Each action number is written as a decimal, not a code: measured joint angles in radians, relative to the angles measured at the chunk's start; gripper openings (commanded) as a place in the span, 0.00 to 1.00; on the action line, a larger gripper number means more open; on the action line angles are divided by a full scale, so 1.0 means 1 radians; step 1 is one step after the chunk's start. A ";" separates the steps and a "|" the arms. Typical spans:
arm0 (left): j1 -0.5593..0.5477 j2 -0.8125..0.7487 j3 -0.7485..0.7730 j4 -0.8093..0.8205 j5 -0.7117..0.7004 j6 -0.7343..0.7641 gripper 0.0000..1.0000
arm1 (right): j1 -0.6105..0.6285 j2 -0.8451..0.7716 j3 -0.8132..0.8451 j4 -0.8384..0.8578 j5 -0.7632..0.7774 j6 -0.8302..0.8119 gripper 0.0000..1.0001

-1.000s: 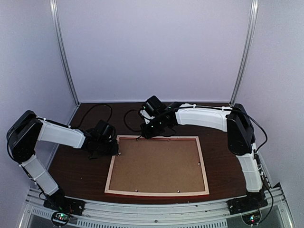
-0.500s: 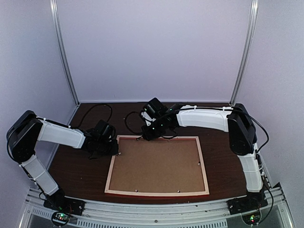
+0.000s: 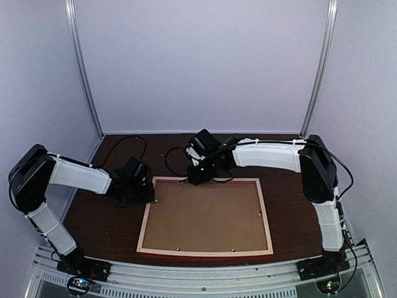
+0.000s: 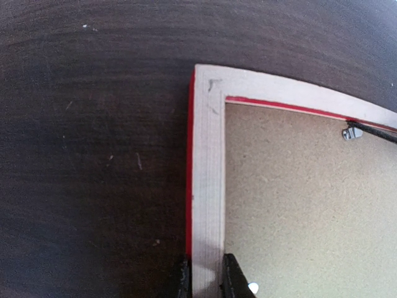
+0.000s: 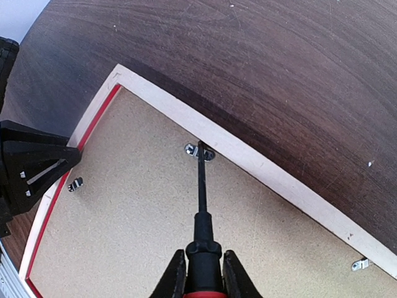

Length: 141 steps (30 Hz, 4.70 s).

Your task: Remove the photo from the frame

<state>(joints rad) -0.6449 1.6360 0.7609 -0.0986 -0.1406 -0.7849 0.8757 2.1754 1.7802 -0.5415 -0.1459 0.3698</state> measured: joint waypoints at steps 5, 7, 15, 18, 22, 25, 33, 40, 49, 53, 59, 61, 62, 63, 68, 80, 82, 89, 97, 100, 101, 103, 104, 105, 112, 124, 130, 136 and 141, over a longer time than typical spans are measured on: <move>0.000 -0.005 -0.002 -0.008 -0.001 0.000 0.16 | 0.000 -0.013 -0.016 -0.001 0.001 0.003 0.00; 0.000 -0.006 -0.002 -0.008 -0.001 0.000 0.15 | 0.000 -0.013 -0.018 0.000 0.001 0.004 0.00; 0.000 -0.006 -0.003 -0.007 -0.001 0.000 0.15 | 0.011 -0.013 -0.018 -0.001 0.001 0.008 0.00; 0.000 -0.006 -0.004 -0.006 -0.001 0.000 0.15 | 0.016 -0.013 -0.018 -0.001 0.001 0.016 0.00; 0.000 -0.008 -0.006 -0.006 -0.001 0.000 0.15 | 0.023 -0.014 -0.021 0.000 0.001 0.024 0.00; 0.000 -0.009 -0.007 -0.006 -0.001 0.000 0.15 | 0.032 -0.022 -0.032 0.002 0.003 0.030 0.00; 0.000 -0.010 -0.009 -0.003 -0.001 -0.001 0.15 | 0.050 -0.027 -0.039 0.001 0.012 0.039 0.00; 0.000 -0.020 -0.019 -0.002 -0.001 -0.004 0.15 | 0.050 -0.027 -0.039 0.001 0.017 0.045 0.00; 0.000 -0.033 -0.028 -0.013 -0.004 0.002 0.18 | 0.051 -0.079 -0.090 -0.019 0.050 0.044 0.00; 0.000 -0.045 -0.028 -0.043 -0.014 0.020 0.26 | 0.051 -0.133 -0.130 -0.040 0.075 0.043 0.00; 0.000 -0.060 -0.022 -0.096 -0.027 0.070 0.34 | 0.051 -0.245 -0.209 -0.057 0.124 0.032 0.00; 0.000 -0.063 -0.011 -0.121 -0.036 0.091 0.37 | 0.051 -0.286 -0.241 -0.063 0.146 0.029 0.00; 0.000 -0.064 0.002 -0.143 -0.039 0.101 0.39 | 0.051 -0.310 -0.262 -0.067 0.158 0.028 0.00; 0.000 -0.064 0.018 -0.166 -0.044 0.115 0.40 | 0.051 -0.333 -0.283 -0.074 0.173 0.027 0.00; 0.002 -0.063 0.150 -0.251 -0.058 0.180 0.40 | 0.044 -0.450 -0.406 -0.111 0.237 0.028 0.00; 0.116 0.144 0.526 -0.347 0.109 0.315 0.40 | -0.061 -0.580 -0.551 -0.129 0.315 0.072 0.00; 0.150 0.206 0.586 -0.363 0.189 0.323 0.40 | -0.074 -0.576 -0.553 -0.122 0.308 0.079 0.00; 0.206 0.405 0.798 -0.452 0.383 0.350 0.39 | -0.081 -0.532 -0.552 -0.072 0.279 0.092 0.00; 0.206 0.489 0.858 -0.515 0.480 0.364 0.37 | -0.095 -0.450 -0.552 -0.039 0.269 0.109 0.00; 0.207 0.500 0.856 -0.526 0.492 0.366 0.37 | -0.102 -0.431 -0.544 -0.025 0.266 0.109 0.00; 0.206 0.502 0.853 -0.528 0.496 0.366 0.36 | -0.104 -0.426 -0.541 -0.019 0.265 0.109 0.00; 0.206 0.502 0.844 -0.531 0.500 0.367 0.35 | -0.110 -0.415 -0.531 -0.010 0.257 0.109 0.00; 0.206 0.502 0.837 -0.531 0.502 0.367 0.35 | -0.114 -0.409 -0.525 -0.006 0.254 0.109 0.00; 0.206 0.502 0.827 -0.529 0.503 0.367 0.34 | -0.117 -0.400 -0.517 -0.001 0.250 0.108 0.00; 0.217 0.451 0.674 -0.419 0.530 0.345 0.33 | -0.132 -0.330 -0.443 0.022 0.216 0.092 0.00; 0.218 0.263 0.372 -0.269 0.541 0.298 0.32 | -0.140 -0.182 -0.262 0.024 0.173 0.031 0.00; 0.215 0.171 0.229 -0.208 0.568 0.273 0.32 | -0.141 -0.113 -0.176 0.031 0.131 0.003 0.00; 0.158 0.097 0.145 -0.210 0.552 0.278 0.33 | -0.141 -0.088 -0.146 0.037 0.079 -0.023 0.00; 0.106 0.070 0.145 -0.266 0.470 0.284 0.37 | -0.141 -0.088 -0.140 0.029 0.070 -0.048 0.00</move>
<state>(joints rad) -0.5388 1.7061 0.9054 -0.3649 0.3294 -0.5011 0.7345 2.0876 1.6398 -0.5125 -0.0757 0.3214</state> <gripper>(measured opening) 0.347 0.187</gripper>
